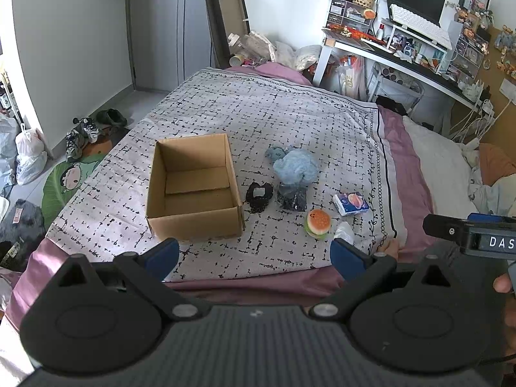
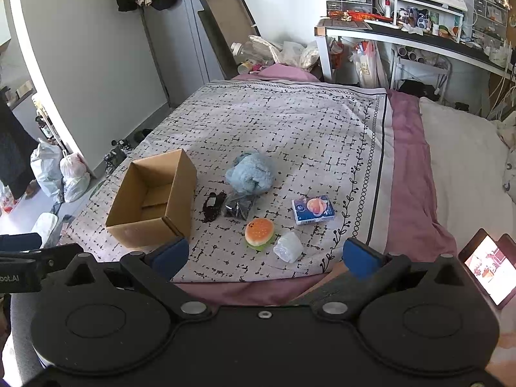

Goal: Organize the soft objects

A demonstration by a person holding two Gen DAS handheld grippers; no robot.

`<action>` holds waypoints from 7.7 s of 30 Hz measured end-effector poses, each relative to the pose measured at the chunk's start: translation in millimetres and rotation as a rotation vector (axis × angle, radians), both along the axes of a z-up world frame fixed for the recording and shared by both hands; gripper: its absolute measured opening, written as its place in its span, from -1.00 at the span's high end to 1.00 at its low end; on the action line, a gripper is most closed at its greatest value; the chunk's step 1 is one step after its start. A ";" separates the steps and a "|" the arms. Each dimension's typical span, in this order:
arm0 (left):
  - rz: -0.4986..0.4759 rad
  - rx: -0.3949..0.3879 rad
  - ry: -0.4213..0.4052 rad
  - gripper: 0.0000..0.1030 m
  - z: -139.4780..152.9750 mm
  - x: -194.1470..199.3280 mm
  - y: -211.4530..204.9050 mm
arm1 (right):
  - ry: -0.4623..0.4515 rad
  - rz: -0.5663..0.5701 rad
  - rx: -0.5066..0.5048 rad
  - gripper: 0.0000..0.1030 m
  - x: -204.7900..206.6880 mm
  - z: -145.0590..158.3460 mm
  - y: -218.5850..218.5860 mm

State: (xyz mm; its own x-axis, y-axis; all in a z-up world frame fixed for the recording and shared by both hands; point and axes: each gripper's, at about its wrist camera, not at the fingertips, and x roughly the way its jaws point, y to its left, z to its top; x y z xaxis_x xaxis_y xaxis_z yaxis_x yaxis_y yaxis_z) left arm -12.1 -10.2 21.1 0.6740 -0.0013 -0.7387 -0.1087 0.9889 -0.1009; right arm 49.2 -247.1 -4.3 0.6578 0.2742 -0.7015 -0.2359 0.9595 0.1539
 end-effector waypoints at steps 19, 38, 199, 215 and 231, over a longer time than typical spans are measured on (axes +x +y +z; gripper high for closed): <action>-0.006 -0.008 0.022 -0.93 -11.0 19.8 -2.7 | 0.031 0.007 -0.006 -1.00 15.7 -11.5 3.2; -0.012 -0.111 0.032 -0.92 -52.5 73.8 -11.1 | 0.213 -0.149 0.095 -1.00 73.0 -53.5 0.1; 0.195 -0.332 0.105 0.49 -147.5 158.3 184.9 | 0.228 -0.010 0.275 -0.17 152.9 -113.7 218.5; 0.173 -0.305 0.083 -0.36 -117.4 152.5 147.8 | 0.197 -0.087 0.251 -0.52 135.2 -90.1 160.7; 0.129 -0.275 0.078 -0.59 -92.0 154.1 82.5 | 0.156 -0.170 0.208 -0.89 131.7 -71.5 84.0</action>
State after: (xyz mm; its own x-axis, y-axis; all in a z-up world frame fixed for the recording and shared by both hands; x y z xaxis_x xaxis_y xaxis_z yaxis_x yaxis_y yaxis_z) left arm 142.0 72.3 -70.8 0.6227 -0.1265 -0.7722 -0.2491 0.9035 -0.3489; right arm 180.9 -163.1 -75.8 0.5950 0.3178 -0.7382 -0.0330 0.9274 0.3727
